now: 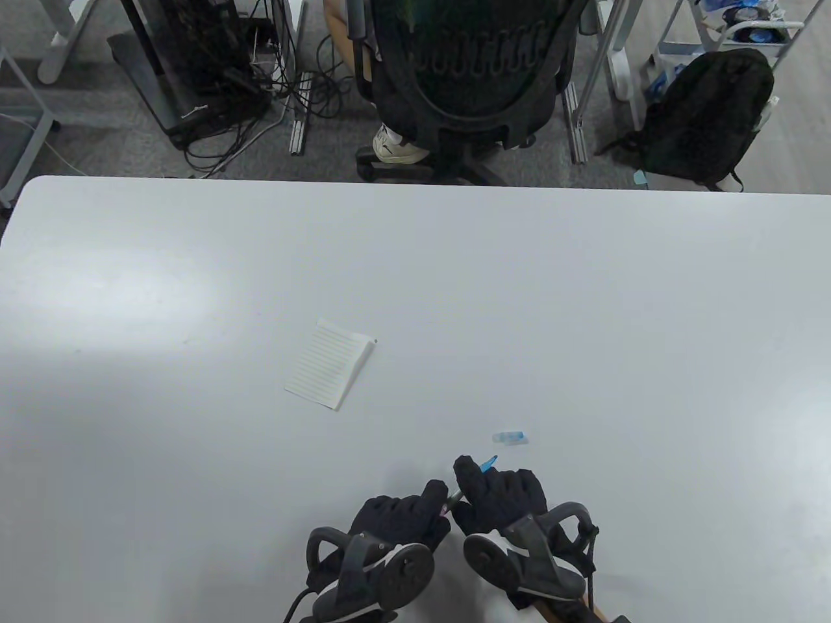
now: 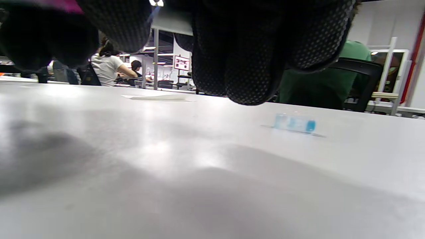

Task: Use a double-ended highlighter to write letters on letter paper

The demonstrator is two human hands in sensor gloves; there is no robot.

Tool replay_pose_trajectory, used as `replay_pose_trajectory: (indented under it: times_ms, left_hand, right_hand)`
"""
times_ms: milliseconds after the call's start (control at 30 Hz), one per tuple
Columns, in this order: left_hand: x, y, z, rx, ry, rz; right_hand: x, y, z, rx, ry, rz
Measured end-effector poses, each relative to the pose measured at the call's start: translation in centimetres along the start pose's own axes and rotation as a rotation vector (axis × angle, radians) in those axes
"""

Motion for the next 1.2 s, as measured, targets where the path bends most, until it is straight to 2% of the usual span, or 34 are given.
replay_pose_trajectory:
  times_ms: [300,467,700,900,1033,1200]
  left_hand:
    - [-1.8,-0.2,0.3,0.007,-0.04,-0.068]
    - [-2.8,-0.3,0.6,-0.002,-0.068,-0.103]
    - [-4.3,-0.1,0.8,-0.015,-0.081,-0.149]
    - [-5.1,0.2,0.4,-0.004,-0.115,-0.192]
    - [-6.0,0.6,-0.4,0.019,-0.142,-0.233]
    - [-8.8,1.0,-2.5,0.068,-0.129,-0.329]
  right_hand:
    - [-4.3,0.4,0.1,0.004,0.012,-0.106]
    - [-5.4,0.4,0.3,0.006,0.037,-0.117]
    - [-5.9,0.5,0.8,-0.021,0.107,-0.083]
    - [-5.0,0.5,1.1,-0.076,0.179,-0.019]
    - [-4.8,0.4,1.2,-0.057,0.136,-0.028]
    - [-4.9,0.2,1.5,-0.057,0.099,-0.047]
Point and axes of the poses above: the tracker on the back of each hand, its own x axis roughly to the thumb side, its own y axis roughly from the fingertips to the wrist, z = x × y, the point moved 5 cm from there along -y, roughly from the wrist to the fingertips, and after that the axes turned 15 degrees about -x, right-handed, at the moved point
